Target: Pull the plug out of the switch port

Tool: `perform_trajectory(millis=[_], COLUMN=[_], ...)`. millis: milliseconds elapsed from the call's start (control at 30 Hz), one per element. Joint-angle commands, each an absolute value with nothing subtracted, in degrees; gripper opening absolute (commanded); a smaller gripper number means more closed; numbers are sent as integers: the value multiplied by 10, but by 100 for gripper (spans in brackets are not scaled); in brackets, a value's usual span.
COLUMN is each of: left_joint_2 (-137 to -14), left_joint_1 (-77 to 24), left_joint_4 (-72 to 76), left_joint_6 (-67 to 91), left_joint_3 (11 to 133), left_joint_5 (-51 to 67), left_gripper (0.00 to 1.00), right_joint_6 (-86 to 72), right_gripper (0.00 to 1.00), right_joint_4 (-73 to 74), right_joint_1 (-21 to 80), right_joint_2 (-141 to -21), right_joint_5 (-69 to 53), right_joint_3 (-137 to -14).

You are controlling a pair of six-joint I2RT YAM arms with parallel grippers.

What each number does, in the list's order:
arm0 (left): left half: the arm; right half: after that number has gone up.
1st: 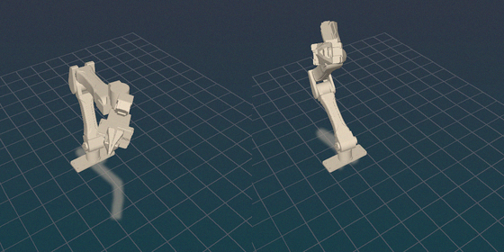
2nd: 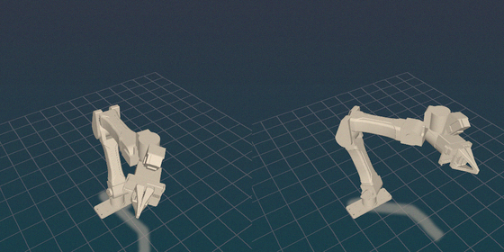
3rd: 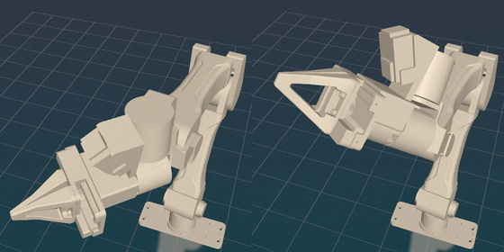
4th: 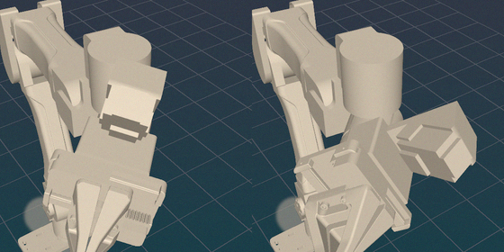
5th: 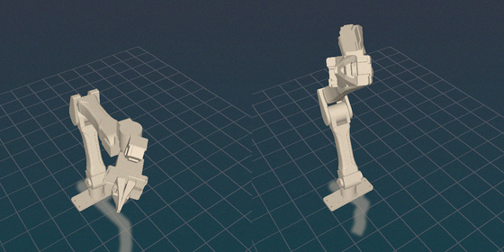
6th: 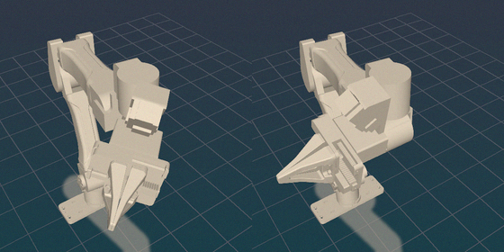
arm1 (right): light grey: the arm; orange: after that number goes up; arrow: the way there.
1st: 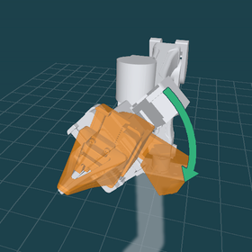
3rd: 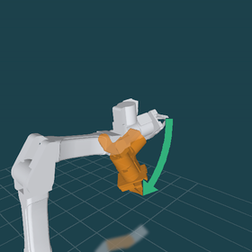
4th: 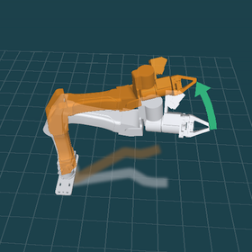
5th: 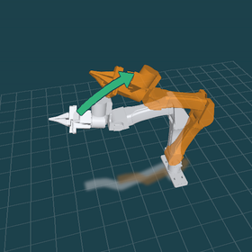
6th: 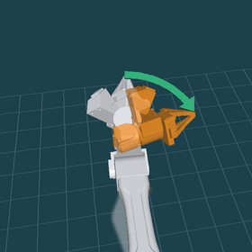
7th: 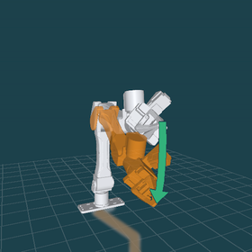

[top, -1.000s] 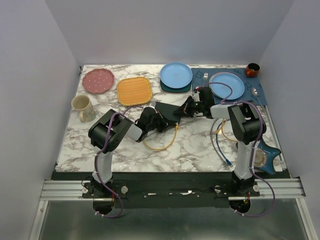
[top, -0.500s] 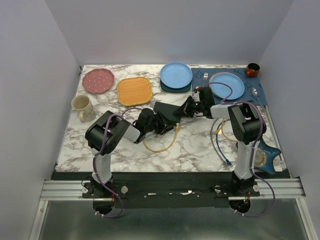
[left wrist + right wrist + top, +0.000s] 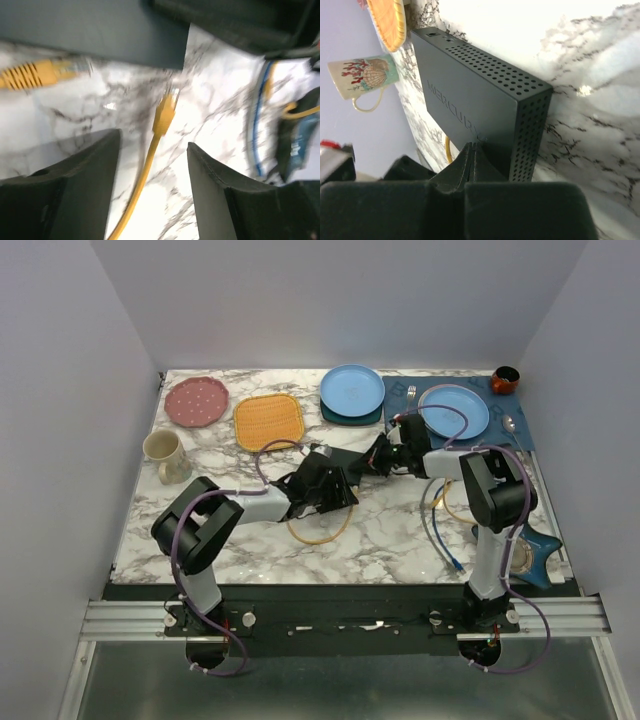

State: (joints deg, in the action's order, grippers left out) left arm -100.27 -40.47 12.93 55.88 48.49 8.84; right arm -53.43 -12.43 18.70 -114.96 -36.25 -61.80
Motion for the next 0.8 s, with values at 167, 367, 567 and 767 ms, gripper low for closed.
perform_trajectory(millis=[167, 367, 567, 767], left_joint_2=[-1032, -1084, -1088, -989], left_joint_1=[-486, -496, -502, -532], left_joint_4=[-61, -131, -154, -158], left_joint_6=[433, 425, 432, 431], left_joint_3=[562, 600, 589, 542], left_joint_5=[-49, -98, -133, -160], left_gripper=[65, 36, 0, 0], right_joint_6=[-512, -507, -501, -485], right_gripper=[1, 1, 1, 1], right_joint_4=[-36, -2, 22, 29], right_joint_1=[191, 191, 191, 191], right_joint_2=[-1026, -934, -840, -757], right_joint_5=[-299, -251, -232, -231], right_joint_3=[-611, -585, -534, -498])
